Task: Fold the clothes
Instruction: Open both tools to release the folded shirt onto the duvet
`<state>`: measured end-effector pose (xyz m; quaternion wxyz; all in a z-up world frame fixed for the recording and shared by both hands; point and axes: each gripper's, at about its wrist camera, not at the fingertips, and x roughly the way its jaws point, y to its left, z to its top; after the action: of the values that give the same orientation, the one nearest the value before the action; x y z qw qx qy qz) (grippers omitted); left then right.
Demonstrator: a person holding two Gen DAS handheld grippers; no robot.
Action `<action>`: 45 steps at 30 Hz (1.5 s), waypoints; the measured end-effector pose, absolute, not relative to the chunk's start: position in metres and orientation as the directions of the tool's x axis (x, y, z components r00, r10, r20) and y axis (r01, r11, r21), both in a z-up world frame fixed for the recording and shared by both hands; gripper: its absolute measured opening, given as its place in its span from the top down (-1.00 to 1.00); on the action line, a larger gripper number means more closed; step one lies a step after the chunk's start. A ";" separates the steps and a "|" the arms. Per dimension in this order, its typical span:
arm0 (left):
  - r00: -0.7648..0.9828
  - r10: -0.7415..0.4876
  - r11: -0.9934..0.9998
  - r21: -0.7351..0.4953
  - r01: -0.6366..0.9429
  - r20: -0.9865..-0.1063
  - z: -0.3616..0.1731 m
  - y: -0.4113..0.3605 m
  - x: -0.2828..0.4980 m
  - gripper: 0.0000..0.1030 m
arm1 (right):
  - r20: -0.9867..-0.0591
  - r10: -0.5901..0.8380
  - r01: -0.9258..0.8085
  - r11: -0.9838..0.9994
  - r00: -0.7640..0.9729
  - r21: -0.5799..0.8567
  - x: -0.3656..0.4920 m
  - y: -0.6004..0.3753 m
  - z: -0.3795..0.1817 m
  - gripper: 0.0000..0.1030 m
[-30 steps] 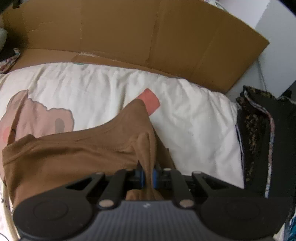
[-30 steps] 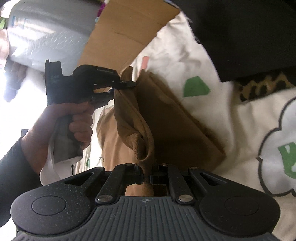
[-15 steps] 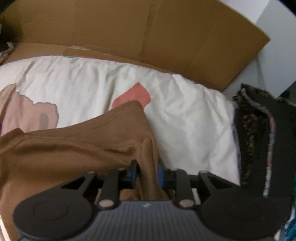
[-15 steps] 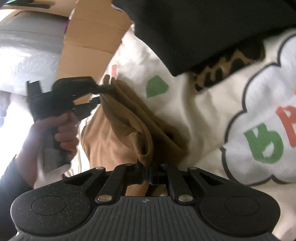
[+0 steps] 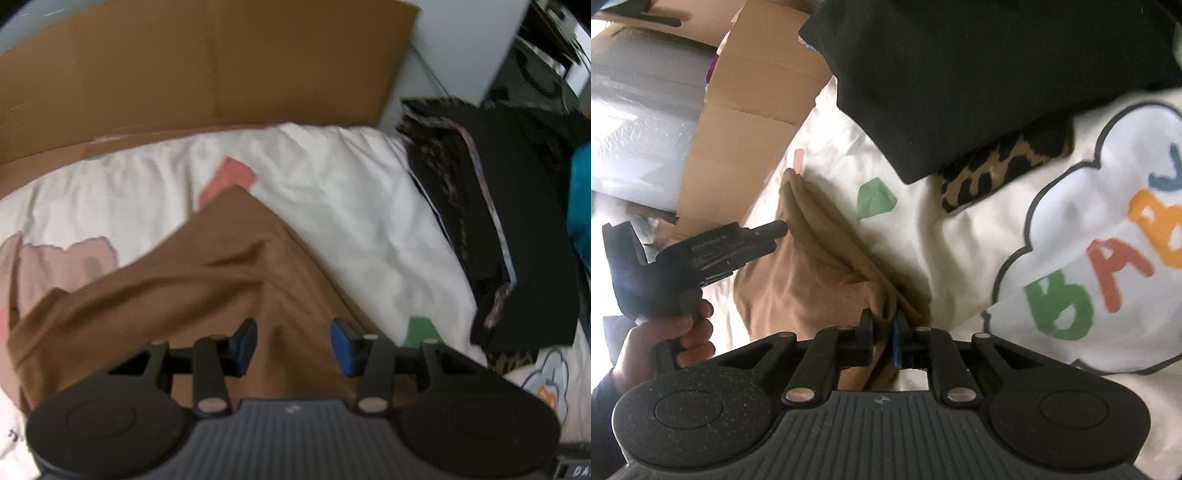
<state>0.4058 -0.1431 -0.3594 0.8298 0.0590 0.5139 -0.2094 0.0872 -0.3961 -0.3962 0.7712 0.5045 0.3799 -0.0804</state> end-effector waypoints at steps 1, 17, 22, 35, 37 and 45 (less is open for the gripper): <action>0.382 -0.285 0.903 -0.112 0.414 -0.879 -0.363 -0.145 0.405 0.09 | -0.681 0.249 0.512 0.497 0.689 0.700 0.088 -0.395 -0.394 0.80; 0.441 -0.275 0.901 -0.069 0.428 -0.855 -0.383 -0.168 0.447 0.09 | -0.755 0.175 0.501 0.651 0.632 0.571 0.093 -0.402 -0.370 0.48; 0.427 -0.309 0.885 -0.093 0.456 -0.850 -0.373 -0.164 0.459 0.10 | -0.751 0.164 0.481 0.677 0.639 0.557 0.104 -0.401 -0.364 0.48; 0.519 -0.179 0.952 -0.014 0.307 -0.836 -0.313 -0.041 0.450 0.00 | -0.753 0.157 0.396 0.772 0.639 0.497 0.143 -0.386 -0.358 0.40; 0.520 -0.145 0.964 -0.003 0.265 -0.842 -0.312 -0.016 0.444 0.00 | -0.753 0.167 0.378 0.783 0.636 0.493 0.147 -0.383 -0.359 0.14; 0.479 -0.080 0.995 -0.038 0.096 -0.874 -0.336 0.043 0.436 0.00 | -0.776 0.161 0.350 0.824 0.610 0.446 0.152 -0.379 -0.368 0.14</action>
<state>0.4357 0.0433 -0.3364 0.8599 0.0082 0.5079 -0.0512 0.1518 -0.3787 -0.3677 0.8486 0.2913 0.4381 -0.0556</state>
